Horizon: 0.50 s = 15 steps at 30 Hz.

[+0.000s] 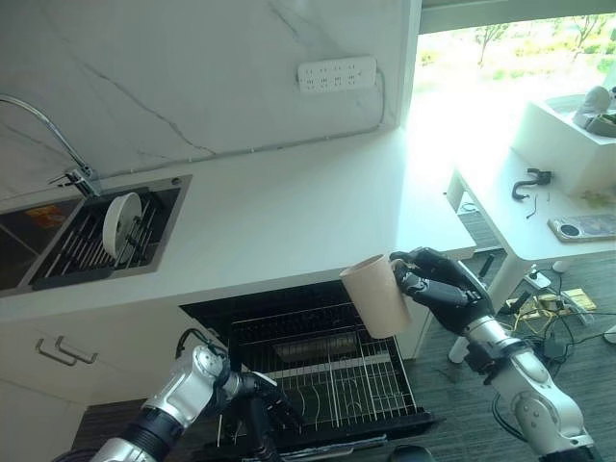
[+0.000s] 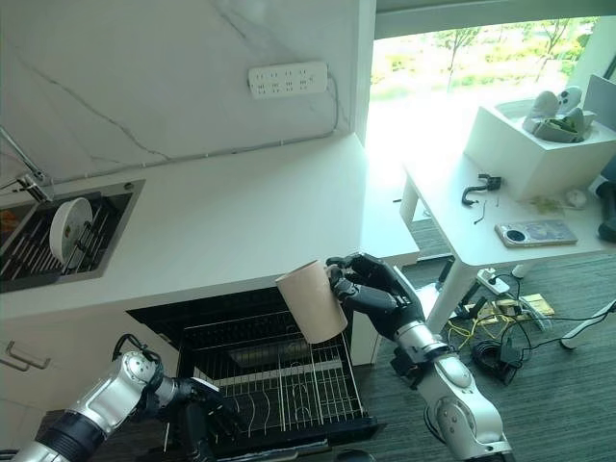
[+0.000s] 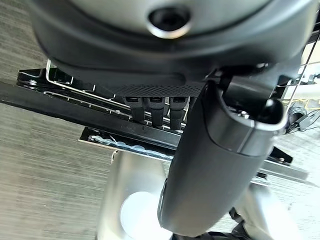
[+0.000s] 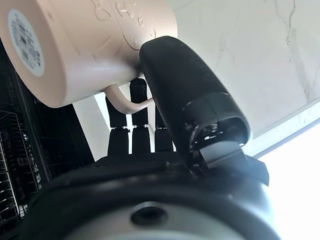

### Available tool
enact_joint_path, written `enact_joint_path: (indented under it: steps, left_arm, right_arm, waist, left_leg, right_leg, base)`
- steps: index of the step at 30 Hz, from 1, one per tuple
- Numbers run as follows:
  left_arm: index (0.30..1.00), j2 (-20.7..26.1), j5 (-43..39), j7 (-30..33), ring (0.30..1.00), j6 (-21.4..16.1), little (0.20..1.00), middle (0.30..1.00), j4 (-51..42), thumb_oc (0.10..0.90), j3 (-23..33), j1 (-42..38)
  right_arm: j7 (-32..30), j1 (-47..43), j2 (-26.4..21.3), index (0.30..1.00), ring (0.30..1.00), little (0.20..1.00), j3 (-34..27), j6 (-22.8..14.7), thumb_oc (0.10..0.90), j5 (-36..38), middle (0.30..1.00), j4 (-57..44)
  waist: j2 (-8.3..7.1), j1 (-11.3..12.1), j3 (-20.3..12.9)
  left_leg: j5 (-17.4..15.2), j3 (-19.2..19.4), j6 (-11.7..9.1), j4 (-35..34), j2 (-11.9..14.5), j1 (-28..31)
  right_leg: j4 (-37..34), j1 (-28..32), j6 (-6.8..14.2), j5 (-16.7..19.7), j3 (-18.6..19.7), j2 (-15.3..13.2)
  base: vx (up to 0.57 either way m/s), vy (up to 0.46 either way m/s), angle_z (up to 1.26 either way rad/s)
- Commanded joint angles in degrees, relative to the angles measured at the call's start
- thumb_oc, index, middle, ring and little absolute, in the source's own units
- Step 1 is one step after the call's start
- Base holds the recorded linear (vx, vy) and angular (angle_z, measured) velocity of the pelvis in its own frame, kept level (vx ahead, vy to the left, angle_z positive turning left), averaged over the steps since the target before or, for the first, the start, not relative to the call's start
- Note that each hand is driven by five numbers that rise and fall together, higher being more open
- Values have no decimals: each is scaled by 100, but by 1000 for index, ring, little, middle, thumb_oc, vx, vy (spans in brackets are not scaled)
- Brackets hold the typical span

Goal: Place the dishes in the dishwasher.

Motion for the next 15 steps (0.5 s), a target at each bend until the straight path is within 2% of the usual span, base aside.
enact_joint_path:
  steps: [1, 3, 4, 7, 9, 10, 15]
  left_arm:
    - [900, -193, -2671, 829, 900, -112, 900, 900, -724, 800, 128, 875]
    - [900, -251, -3419, 1670, 900, -345, 900, 900, -806, 800, 656, 964]
    - [900, -331, -3954, 2149, 900, -729, 900, 900, -803, 800, 1251, 1084]
    - [900, -798, -5318, 2535, 900, -852, 900, 900, -714, 800, 2123, 1159]
    - [900, -1237, -5917, 2940, 900, -1222, 900, 900, -440, 800, 2385, 1138]
    - [900, -1518, -5920, 3292, 900, -1521, 900, 900, -289, 800, 2425, 1153]
    - [900, -1831, -5694, 3958, 900, -1796, 900, 900, -90, 800, 2403, 1360]
  right_arm:
    - [355, -489, 183, 300, 300, 300, -502, -421, 400, -104, 300, -696]
    - [440, -304, 228, 300, 300, 300, -634, -416, 400, -212, 300, -735]
    - [548, -109, 266, 300, 300, 300, -788, -415, 400, -281, 300, -753]
    - [590, 42, 405, 300, 300, 300, -915, -401, 400, -459, 300, -696]
    - [595, -9, 564, 300, 300, 300, -851, -426, 400, -692, 300, -484]
    - [443, -75, 617, 300, 300, 300, -762, -388, 400, -894, 300, -403]
    - [277, -10, 609, 300, 300, 300, -732, -271, 400, -1260, 300, -443]
  waist:
    - [-161, 262, 186]
    - [-185, 325, 155]
    - [-203, 397, 166]
    - [-258, 507, 140]
    - [-300, 559, 104]
    - [-339, 598, 100]
    - [-398, 631, 95]
  left_leg:
    - [-1198, -116, -274, 554, 242, 320]
    - [-1164, -137, -278, 554, 236, 283]
    - [-1181, -169, -285, 554, 223, 309]
    - [-1179, -234, -298, 554, 205, 298]
    - [-1155, -276, -316, 554, 208, 259]
    - [-1151, -329, -329, 554, 211, 255]
    - [-1144, -392, -323, 554, 211, 227]
  right_leg:
    - [-286, 183, 490, -259, -71, 49]
    - [-286, 166, 481, -230, -105, 26]
    - [-286, 213, 483, -246, -145, 3]
    - [-286, 242, 468, -257, -224, -39]
    - [-286, 225, 433, -255, -250, -48]
    - [-286, 240, 397, -276, -270, -46]
    - [-286, 229, 353, -302, -259, -22]
  base:
    - [0, 0, 0]
    - [8, -10, 6]
    - [12, -18, 13]
    - [26, -19, 19]
    - [37, -30, 21]
    - [47, -31, 19]
    - [10, -10, 3]
